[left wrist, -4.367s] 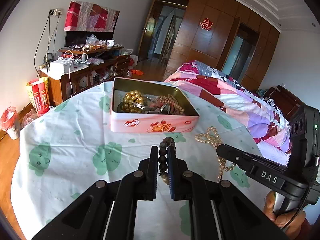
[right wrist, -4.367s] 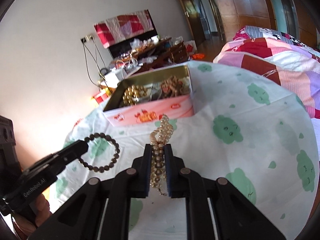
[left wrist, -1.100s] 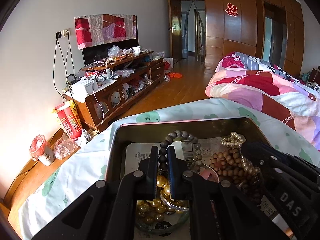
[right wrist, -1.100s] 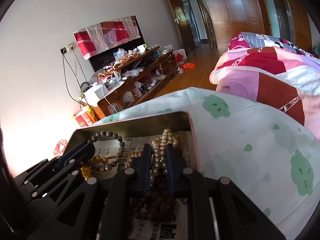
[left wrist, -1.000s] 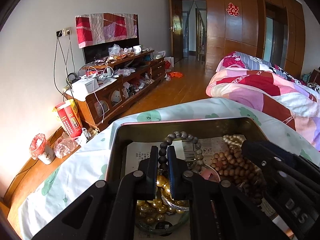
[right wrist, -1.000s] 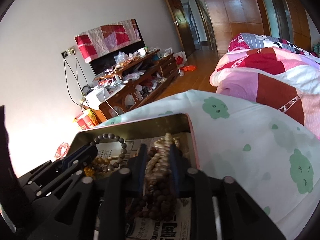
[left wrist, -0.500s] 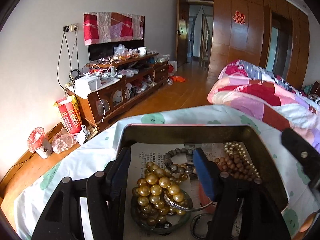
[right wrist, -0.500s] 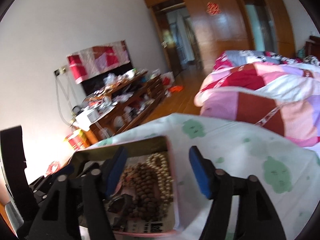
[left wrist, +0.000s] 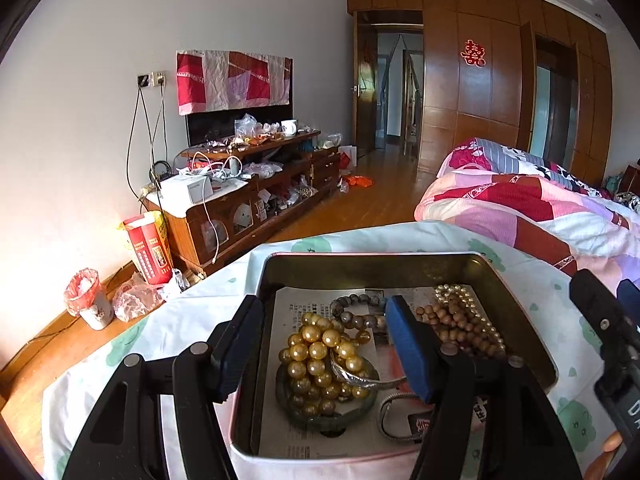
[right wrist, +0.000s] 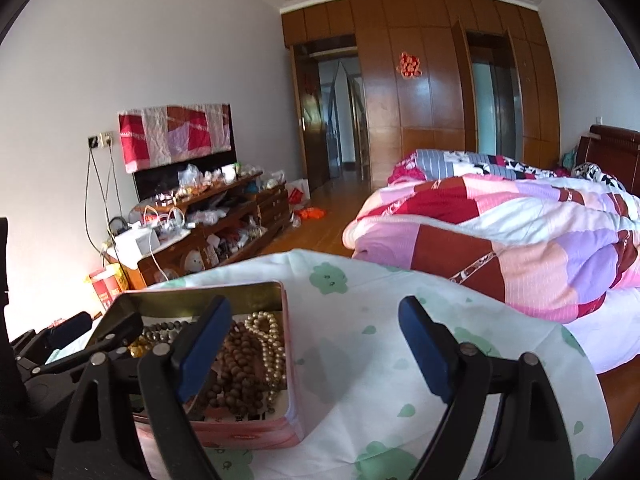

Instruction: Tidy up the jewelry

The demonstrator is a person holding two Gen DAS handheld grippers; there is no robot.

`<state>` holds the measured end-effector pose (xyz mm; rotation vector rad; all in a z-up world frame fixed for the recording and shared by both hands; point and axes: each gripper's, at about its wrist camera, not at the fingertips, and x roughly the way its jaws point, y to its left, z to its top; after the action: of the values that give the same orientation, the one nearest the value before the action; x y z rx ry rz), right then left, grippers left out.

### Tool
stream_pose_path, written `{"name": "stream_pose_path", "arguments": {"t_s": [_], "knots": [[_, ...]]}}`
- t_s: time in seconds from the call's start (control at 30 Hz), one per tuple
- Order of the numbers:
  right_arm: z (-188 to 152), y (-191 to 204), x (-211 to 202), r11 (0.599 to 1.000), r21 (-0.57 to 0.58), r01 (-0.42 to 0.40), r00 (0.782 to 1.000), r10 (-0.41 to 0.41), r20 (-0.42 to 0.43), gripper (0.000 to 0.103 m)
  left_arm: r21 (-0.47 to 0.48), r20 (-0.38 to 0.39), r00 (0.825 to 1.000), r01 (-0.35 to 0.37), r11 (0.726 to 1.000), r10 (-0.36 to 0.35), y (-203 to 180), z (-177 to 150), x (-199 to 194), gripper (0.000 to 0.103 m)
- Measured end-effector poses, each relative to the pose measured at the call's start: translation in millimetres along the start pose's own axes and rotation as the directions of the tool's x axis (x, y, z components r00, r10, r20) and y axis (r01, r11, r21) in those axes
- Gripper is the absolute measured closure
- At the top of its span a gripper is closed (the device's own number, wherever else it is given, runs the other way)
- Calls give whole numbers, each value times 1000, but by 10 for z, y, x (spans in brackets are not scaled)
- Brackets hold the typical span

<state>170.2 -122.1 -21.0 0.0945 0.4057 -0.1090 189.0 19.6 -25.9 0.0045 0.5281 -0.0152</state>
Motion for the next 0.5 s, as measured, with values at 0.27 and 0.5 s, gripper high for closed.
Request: {"name": "stream_pose_path", "arguments": {"t_s": [0.27,0.5], "knots": [[-75,-241,-236,995,97,-30,999,27,38,15,15,-7,1000,-13,1000,14,-10,-99,-203,38],[-136,-211,-446,997,73,-26,999,23,50,15,-16,-13,1000,-28,999,28,48,-308,-469,38]]}}
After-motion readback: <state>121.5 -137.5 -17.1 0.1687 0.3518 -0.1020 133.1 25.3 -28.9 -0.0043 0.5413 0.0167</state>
